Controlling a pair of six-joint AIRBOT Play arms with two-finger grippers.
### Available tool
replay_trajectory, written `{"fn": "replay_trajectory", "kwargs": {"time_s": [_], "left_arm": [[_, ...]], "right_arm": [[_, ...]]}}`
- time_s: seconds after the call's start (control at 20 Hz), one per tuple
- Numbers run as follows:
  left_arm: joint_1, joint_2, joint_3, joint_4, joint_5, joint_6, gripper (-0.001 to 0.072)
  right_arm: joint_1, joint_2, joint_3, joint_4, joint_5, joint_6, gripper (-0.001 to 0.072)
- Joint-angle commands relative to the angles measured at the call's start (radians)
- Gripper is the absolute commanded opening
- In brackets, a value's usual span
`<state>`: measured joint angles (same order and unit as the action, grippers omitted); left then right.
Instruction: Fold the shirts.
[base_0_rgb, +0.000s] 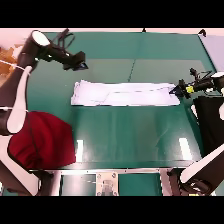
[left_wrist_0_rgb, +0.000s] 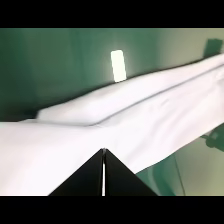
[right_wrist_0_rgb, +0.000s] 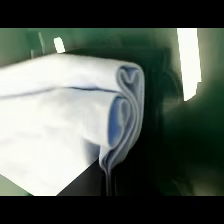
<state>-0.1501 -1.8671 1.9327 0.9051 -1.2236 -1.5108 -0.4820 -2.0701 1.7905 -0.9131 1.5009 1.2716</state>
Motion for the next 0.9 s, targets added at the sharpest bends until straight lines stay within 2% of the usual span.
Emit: {"fn": "replay_trajectory", "kwargs": {"time_s": [0.0,0.25,0.35,0.45,0.55,0.75,0.85], "left_arm": [[-0.117,-0.018,-0.059,-0.023,0.129,0.018,0.0025],[-0.360,-0.150,-0.082,-0.105,0.433,0.020,0.0025],[-0.432,-0.209,-0.080,-0.172,0.550,0.020,0.0025],[-0.475,-0.264,-0.066,-0.251,0.614,0.024,0.0025],[-0.501,-0.324,-0.029,-0.332,0.639,0.029,0.0024],[-0.505,-0.384,0.027,-0.379,0.602,0.028,0.0024],[-0.472,-0.382,0.080,-0.378,0.503,0.042,0.0025]], "right_arm": [[0.002,0.073,0.100,0.099,0.189,-0.008,0.0014],[0.029,0.265,0.153,0.269,0.286,0.007,0.0014],[0.050,0.328,0.153,0.278,0.290,0.011,0.0014],[0.066,0.371,0.153,0.286,0.290,0.030,0.0014],[0.084,0.397,0.153,0.306,0.289,0.032,0.0014],[0.106,0.409,0.153,0.319,0.289,0.041,0.0014],[0.108,0.409,0.152,0.319,0.284,0.041,0.0014]]}}
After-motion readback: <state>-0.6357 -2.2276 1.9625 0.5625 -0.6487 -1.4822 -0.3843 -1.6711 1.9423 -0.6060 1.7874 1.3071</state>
